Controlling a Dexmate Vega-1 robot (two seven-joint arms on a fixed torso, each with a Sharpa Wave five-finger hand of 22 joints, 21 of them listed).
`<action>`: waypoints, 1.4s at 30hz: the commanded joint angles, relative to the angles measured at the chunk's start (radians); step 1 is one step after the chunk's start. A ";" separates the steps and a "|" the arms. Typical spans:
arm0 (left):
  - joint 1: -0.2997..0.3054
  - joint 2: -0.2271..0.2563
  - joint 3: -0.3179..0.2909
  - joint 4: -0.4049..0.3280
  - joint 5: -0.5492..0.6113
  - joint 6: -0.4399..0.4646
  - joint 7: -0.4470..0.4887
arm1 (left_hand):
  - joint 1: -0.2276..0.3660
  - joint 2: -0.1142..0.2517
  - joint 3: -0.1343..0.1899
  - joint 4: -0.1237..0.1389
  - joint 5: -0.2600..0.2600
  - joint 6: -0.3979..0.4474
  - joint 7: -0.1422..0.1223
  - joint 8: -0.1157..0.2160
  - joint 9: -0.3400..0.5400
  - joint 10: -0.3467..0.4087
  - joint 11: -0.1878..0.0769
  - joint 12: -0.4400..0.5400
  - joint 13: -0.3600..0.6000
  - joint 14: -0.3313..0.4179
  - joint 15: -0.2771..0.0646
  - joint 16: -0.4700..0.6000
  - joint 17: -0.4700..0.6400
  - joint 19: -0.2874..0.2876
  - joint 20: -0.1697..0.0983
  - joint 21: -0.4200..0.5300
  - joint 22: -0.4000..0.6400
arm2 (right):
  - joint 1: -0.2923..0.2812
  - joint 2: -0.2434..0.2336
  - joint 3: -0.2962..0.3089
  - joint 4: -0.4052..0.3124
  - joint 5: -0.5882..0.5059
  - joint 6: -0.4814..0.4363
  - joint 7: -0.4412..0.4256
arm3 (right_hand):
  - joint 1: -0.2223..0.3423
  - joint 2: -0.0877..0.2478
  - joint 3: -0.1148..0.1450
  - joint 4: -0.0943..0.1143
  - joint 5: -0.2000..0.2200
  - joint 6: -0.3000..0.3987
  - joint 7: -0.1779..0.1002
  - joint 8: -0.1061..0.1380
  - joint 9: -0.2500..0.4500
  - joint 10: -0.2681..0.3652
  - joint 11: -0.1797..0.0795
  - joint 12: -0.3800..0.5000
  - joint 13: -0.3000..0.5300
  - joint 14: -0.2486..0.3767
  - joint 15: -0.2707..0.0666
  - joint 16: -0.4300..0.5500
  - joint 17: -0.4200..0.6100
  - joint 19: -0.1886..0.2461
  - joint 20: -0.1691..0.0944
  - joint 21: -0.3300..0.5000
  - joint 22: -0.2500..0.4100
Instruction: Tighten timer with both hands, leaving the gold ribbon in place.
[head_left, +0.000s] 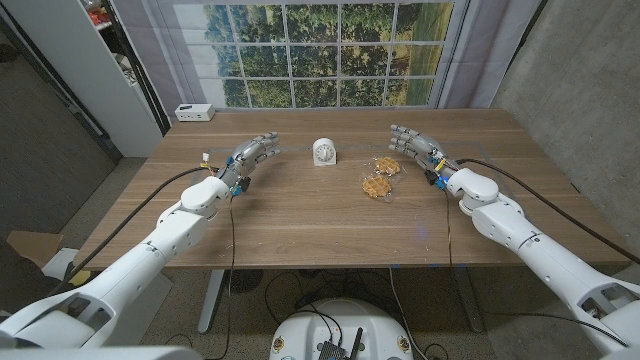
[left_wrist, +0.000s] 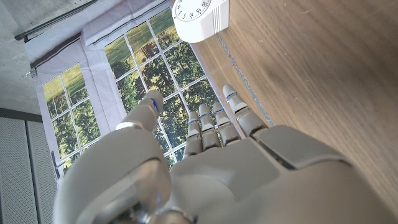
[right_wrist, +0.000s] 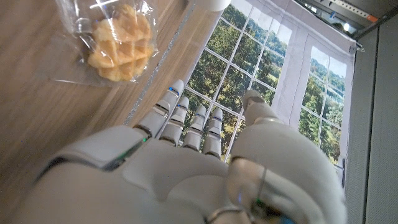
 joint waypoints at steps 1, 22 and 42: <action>0.018 0.027 0.009 -0.046 0.043 0.031 0.047 | 0.019 -0.002 -0.001 -0.005 -0.001 0.000 -0.006 0.005 0.005 0.004 -0.007 0.004 0.007 0.000 -0.003 0.003 0.003 -0.005 0.003 -0.002 0.004 | 0.120 -0.092 -0.082 -0.030 -0.115 -0.100 0.132 | 0.028 0.000 0.004 -0.010 0.007 -0.015 -0.004 -0.002 0.002 -0.011 -0.022 0.003 0.007 -0.015 -0.136 -0.004 0.003 -0.009 0.006 -0.011 0.005; -0.193 0.008 0.162 0.097 0.275 0.077 -0.019 | 0.184 -0.077 -0.047 -0.011 0.009 0.019 -0.077 0.024 0.009 -0.002 -0.030 0.016 0.028 -0.034 -0.033 0.007 0.006 -0.056 0.009 -0.020 0.004 | 0.142 -0.096 -0.107 -0.049 -0.171 -0.094 0.152 | 0.066 -0.005 0.004 -0.010 0.009 -0.029 -0.016 0.003 0.002 -0.027 -0.029 0.005 0.016 -0.025 -0.145 -0.005 0.004 -0.017 0.009 -0.031 0.006; -0.447 -0.120 0.306 0.472 0.420 -0.057 -0.160 | 0.258 -0.181 -0.126 0.008 0.083 0.080 -0.102 0.040 0.016 0.048 -0.053 0.043 0.049 -0.017 -0.057 0.011 0.007 -0.058 0.001 -0.018 0.007 | 0.039 -0.137 -0.059 -0.144 -0.138 -0.100 0.079 | 0.078 -0.005 0.000 -0.005 0.010 -0.028 -0.015 0.006 0.002 -0.028 -0.032 0.009 0.020 -0.025 -0.147 -0.003 0.005 -0.019 0.009 -0.042 0.006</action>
